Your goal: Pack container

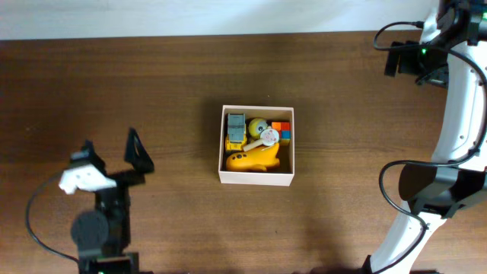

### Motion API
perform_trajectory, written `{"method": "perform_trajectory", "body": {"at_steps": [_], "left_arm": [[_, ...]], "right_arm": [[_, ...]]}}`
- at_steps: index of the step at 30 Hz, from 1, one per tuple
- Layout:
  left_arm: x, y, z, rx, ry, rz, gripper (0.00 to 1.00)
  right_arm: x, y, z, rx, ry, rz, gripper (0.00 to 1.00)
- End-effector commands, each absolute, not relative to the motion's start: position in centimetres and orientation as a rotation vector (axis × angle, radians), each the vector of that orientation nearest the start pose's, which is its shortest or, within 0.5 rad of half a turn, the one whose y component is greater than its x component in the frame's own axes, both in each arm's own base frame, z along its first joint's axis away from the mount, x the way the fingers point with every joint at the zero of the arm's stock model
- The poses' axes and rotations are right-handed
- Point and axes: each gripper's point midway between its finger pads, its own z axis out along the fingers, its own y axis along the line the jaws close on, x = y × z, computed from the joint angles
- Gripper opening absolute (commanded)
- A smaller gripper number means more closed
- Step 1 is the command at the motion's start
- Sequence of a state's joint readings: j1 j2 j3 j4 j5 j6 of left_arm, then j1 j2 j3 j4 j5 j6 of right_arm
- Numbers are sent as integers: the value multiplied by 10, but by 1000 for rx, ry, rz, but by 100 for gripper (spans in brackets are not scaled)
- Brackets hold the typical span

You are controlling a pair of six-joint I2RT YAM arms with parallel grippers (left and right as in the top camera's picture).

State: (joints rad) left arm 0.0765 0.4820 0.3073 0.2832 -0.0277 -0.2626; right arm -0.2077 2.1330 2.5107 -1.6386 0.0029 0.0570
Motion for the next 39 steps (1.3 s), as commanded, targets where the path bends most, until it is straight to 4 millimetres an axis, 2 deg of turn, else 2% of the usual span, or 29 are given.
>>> {"method": "perform_trajectory", "body": {"at_steps": [1, 6, 9, 16, 18, 23, 26, 39], "left_arm": [[266, -1, 267, -6, 1417, -64, 99], [252, -25, 244, 197, 1439, 15, 99], [245, -32, 230, 266, 1467, 41, 99], [242, -28, 205, 248, 1464, 60, 99], [244, -26, 192, 246, 1492, 65, 99], [246, -18, 177, 226, 1549, 88, 99], [245, -17, 157, 227, 1634, 87, 99], [245, -14, 157, 218, 1634, 98, 99]], "right_arm": [[434, -91, 249, 369, 2803, -45, 99], [434, -91, 249, 369, 2804, -45, 99], [434, -91, 249, 369, 2803, -45, 99], [434, -91, 249, 369, 2804, -45, 99], [434, -91, 249, 369, 2804, -45, 99], [434, -91, 249, 369, 2804, -45, 99], [434, -91, 249, 369, 2804, -45, 99], [434, -91, 249, 369, 2804, -45, 99]]}}
